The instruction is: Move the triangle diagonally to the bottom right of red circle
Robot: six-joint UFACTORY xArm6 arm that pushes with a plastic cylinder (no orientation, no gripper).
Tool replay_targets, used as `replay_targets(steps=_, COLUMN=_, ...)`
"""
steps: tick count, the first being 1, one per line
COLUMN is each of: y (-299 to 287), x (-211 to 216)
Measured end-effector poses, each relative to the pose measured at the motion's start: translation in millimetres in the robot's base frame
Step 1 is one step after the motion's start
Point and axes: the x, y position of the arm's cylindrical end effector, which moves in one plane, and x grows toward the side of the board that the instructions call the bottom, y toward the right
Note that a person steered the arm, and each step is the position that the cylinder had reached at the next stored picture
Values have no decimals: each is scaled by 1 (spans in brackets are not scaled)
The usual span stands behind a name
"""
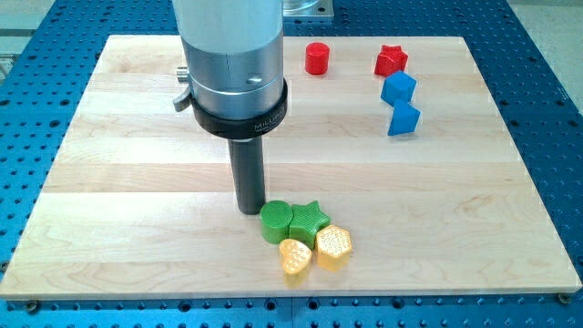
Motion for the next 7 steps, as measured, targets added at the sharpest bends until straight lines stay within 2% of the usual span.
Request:
replay_targets(steps=2, y=0, x=-12)
replay_targets(steps=3, y=1, x=-70)
replay_targets(steps=4, y=39, x=-82)
replay_targets(steps=5, y=116, x=-74)
replay_targets(steps=6, y=204, x=-88)
replay_targets(steps=7, y=210, x=-118)
